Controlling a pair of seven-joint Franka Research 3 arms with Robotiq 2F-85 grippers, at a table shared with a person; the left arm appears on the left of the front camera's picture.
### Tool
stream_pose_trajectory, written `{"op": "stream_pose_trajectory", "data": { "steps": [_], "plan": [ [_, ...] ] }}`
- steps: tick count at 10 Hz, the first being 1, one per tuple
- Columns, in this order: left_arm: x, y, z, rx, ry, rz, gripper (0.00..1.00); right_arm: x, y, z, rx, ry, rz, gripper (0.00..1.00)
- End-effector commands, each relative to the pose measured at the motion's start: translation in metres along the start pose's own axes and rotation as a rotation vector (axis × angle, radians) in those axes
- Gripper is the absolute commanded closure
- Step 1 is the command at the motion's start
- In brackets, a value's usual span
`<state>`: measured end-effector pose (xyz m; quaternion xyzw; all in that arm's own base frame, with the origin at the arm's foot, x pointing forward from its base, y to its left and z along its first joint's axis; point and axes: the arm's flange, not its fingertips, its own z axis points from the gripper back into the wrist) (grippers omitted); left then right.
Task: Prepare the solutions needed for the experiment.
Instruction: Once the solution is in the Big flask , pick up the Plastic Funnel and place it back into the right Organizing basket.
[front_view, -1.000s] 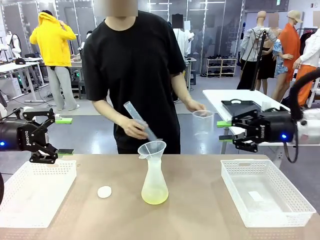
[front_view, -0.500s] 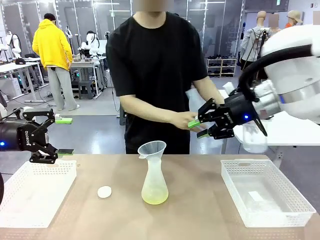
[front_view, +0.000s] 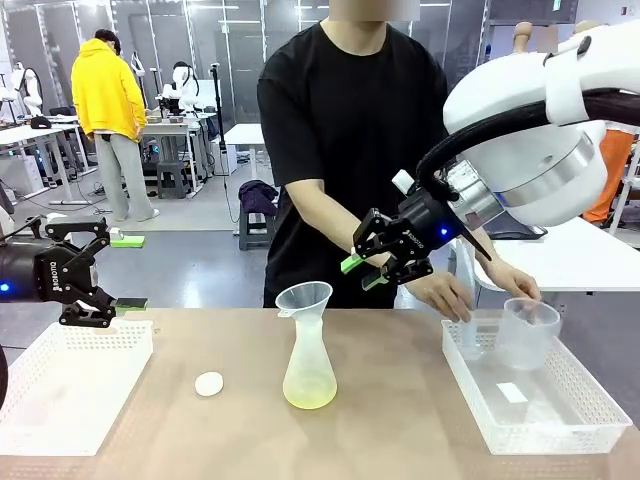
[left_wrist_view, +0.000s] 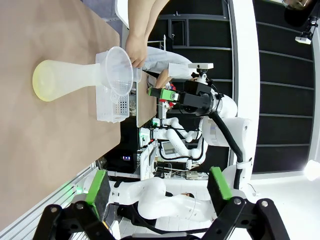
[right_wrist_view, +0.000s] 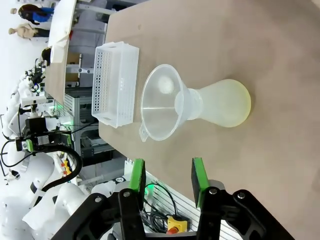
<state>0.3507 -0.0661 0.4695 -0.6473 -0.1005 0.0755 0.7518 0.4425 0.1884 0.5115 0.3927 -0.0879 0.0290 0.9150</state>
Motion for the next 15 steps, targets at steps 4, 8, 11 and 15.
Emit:
{"op": "stream_pose_trajectory", "data": {
  "steps": [4,8,11,15],
  "plan": [
    [-0.001,-0.003,-0.001,-0.019,-0.001,0.009,0.0,-0.003,-0.005,0.008,0.001,-0.016,-0.015,0.52],
    [-0.001,-0.003,-0.001,-0.019,-0.001,0.009,0.0,0.001,-0.006,0.008,0.008,-0.011,-0.014,0.52],
    [-0.001,-0.003,-0.001,-0.019,-0.001,0.009,0.0,0.022,0.05,0.001,-0.149,-0.028,0.107,0.52],
    [-0.001,-0.003,-0.001,-0.019,-0.001,0.009,0.0,0.046,0.096,-0.027,-0.435,0.012,0.192,0.52]
  ]
}}
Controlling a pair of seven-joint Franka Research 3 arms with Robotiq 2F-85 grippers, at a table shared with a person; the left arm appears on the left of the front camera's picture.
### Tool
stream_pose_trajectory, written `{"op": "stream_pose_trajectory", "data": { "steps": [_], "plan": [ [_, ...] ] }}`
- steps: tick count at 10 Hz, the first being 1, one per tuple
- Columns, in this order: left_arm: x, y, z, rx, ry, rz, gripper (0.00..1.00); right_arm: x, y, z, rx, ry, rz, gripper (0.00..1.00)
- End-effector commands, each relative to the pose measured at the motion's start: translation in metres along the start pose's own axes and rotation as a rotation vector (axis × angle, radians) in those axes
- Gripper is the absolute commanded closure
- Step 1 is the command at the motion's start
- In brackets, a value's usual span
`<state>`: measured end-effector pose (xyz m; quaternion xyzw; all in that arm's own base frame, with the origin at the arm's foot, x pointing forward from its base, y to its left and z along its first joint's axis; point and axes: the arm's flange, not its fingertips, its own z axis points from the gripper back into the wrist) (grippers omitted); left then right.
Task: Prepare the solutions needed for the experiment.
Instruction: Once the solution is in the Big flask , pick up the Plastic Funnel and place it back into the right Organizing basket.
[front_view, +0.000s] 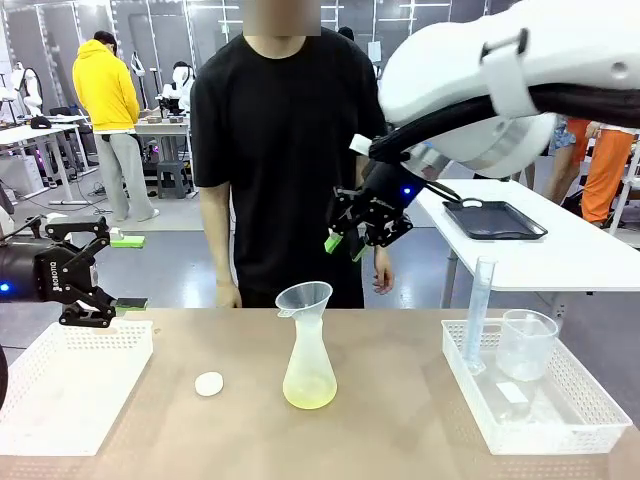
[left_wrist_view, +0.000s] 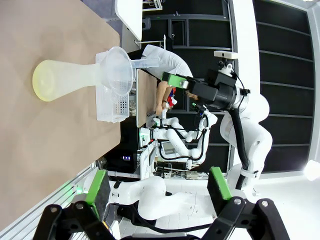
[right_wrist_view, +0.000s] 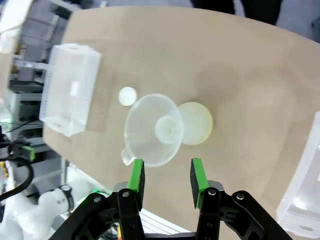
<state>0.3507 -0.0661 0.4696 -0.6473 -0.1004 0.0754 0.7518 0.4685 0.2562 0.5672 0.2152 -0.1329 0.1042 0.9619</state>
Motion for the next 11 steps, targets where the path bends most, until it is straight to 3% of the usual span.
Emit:
{"op": "stream_pose_trajectory", "data": {
  "steps": [1,5,11],
  "plan": [
    [-0.001,-0.003,-0.001,-0.019,-0.002,0.009,0.0,0.017,0.022,-0.009,-0.13,0.036,0.011,0.52],
    [-0.001,-0.003,-0.001,-0.019,-0.002,0.009,0.0,0.016,0.061,-0.011,-0.287,0.057,0.053,0.52],
    [-0.001,-0.003,-0.001,-0.019,-0.002,0.009,0.0,0.008,0.061,-0.009,-0.267,0.071,0.088,0.52]
  ]
}}
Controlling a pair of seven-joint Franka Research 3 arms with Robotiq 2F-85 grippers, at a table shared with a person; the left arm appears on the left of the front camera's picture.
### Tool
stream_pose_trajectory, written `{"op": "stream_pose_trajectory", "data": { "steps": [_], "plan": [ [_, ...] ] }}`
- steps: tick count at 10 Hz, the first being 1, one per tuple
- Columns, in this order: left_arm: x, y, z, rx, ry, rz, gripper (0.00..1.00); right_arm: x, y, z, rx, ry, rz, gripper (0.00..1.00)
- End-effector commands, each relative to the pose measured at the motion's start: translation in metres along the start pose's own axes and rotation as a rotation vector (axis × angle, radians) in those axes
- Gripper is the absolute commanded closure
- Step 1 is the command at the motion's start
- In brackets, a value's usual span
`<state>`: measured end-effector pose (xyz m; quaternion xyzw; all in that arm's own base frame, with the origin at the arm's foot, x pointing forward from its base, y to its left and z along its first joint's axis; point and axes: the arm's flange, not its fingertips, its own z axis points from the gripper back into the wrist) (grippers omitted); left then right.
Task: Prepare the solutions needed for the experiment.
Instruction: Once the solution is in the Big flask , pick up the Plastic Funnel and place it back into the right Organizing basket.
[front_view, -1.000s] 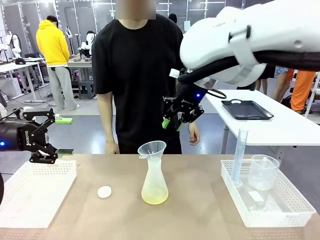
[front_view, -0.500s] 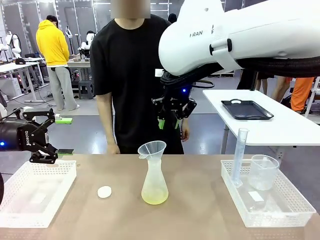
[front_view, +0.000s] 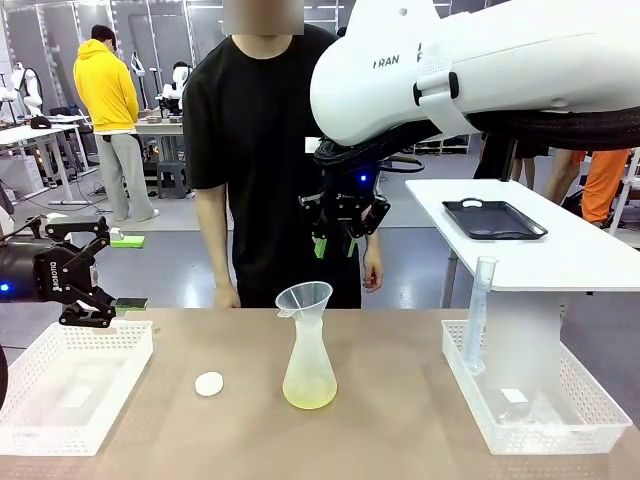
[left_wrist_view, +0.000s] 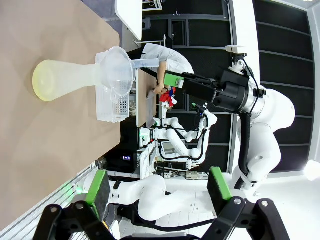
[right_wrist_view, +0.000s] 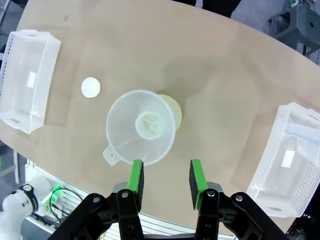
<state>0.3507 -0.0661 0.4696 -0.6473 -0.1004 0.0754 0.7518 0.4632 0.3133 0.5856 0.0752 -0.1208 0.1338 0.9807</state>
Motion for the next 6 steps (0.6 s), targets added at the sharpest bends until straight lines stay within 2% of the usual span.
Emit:
{"op": "stream_pose_trajectory", "data": {
  "steps": [1,6],
  "plan": [
    [-0.001,-0.003,-0.002,-0.019,-0.002,0.009,0.0,-0.003,0.0,-0.004,-0.033,0.013,0.037,0.52],
    [-0.001,-0.003,-0.002,-0.019,-0.002,0.009,0.0,-0.011,0.014,-0.051,-0.015,0.106,0.047,0.52]
  ]
}}
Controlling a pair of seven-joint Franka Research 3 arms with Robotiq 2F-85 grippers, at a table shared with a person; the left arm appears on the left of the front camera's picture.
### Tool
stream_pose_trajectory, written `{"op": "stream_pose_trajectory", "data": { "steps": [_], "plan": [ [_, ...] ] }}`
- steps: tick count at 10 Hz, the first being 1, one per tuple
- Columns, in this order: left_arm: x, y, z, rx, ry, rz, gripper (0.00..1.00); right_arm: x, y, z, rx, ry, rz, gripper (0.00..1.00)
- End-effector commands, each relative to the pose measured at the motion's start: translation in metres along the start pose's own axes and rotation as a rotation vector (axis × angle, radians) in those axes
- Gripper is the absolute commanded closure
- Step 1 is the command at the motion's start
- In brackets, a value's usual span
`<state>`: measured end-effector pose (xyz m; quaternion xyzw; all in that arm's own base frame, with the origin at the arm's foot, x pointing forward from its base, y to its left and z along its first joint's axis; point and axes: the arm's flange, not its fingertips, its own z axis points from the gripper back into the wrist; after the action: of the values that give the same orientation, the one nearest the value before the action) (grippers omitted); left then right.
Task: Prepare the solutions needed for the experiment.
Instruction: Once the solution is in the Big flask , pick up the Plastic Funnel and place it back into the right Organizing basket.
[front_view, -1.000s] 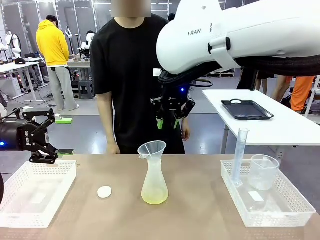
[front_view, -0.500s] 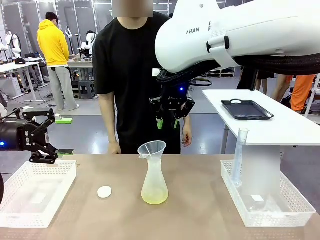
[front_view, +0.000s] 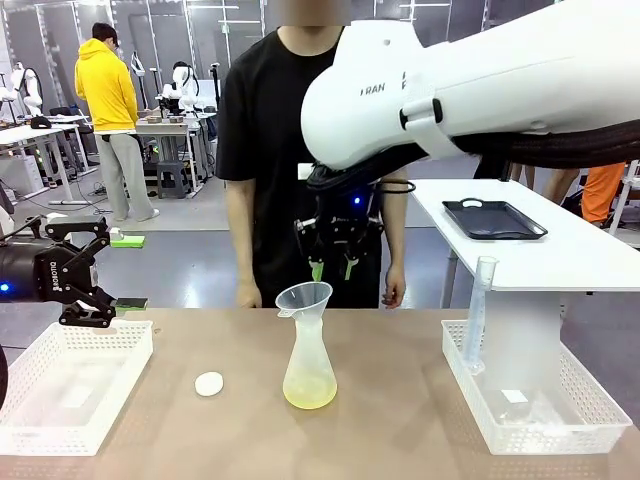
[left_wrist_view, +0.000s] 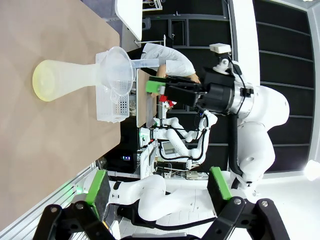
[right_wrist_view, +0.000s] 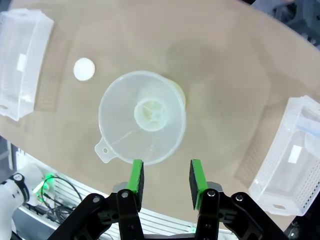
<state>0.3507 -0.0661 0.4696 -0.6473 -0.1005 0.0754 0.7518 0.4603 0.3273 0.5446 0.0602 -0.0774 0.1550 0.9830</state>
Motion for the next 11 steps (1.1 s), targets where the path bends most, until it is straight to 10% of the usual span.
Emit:
{"op": "stream_pose_trajectory", "data": {
  "steps": [1,11],
  "plan": [
    [-0.001,-0.003,-0.002,-0.019,-0.002,0.009,0.0,0.0,0.015,-0.025,0.004,0.023,0.005,0.52],
    [-0.001,-0.003,-0.002,-0.019,-0.002,0.009,0.0,0.002,-0.018,-0.011,0.012,-0.087,-0.127,0.52]
  ]
}}
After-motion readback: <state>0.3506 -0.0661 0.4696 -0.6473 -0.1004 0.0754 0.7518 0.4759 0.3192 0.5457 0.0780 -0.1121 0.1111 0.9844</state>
